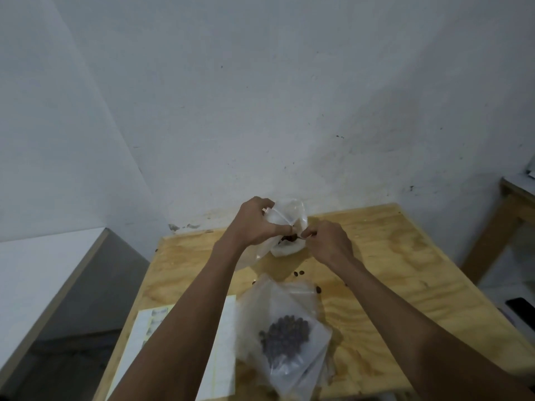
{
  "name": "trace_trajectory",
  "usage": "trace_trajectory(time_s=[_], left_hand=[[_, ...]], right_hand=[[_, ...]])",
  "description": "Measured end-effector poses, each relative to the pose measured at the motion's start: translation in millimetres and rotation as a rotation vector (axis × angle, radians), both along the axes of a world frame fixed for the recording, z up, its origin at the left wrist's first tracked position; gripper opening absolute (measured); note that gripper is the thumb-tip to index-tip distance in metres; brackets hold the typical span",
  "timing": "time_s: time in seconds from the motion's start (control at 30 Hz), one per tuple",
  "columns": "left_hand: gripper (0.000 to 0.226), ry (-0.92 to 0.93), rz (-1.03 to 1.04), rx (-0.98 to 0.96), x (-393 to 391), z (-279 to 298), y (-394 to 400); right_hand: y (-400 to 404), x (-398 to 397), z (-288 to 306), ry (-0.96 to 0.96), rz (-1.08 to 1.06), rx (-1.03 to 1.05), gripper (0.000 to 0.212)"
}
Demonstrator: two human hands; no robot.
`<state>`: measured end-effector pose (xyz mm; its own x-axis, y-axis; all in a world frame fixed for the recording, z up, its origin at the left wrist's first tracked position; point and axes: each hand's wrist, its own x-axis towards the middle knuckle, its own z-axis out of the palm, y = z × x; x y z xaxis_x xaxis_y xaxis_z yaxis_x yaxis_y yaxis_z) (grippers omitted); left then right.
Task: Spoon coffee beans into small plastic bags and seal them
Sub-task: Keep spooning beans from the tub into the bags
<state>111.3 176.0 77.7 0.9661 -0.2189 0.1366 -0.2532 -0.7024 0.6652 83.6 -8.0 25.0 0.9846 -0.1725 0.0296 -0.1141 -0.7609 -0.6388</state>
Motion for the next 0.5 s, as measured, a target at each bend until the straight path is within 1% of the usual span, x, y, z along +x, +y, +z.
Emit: trace_trajectory(time_s=[0.07,0.17,0.3,0.43,0.5], left_hand=[[0.075,0.017,-0.027,0.011,1,2,-5],[0.081,0.043,-0.008,-0.013,4,5,-12],[0.089,0.047,-0.007,-0.02,9,12,-20],[0.092,0.09,-0.011,0.002,16,16,-21],[0.089,0.092,-0.013,0.009,17,15,-19]], right_hand=[[2,-1,-1,0.033,0.019,-0.006,0.027],[4,0,-2,0.054,0.016,0.035,0.026],[3,0,-2,0.127,0.041,0.165,0.031],[0,-1,1,0.207,0.047,0.306,0.026],[0,-3,2,0.237,0.029,0.323,0.026]])
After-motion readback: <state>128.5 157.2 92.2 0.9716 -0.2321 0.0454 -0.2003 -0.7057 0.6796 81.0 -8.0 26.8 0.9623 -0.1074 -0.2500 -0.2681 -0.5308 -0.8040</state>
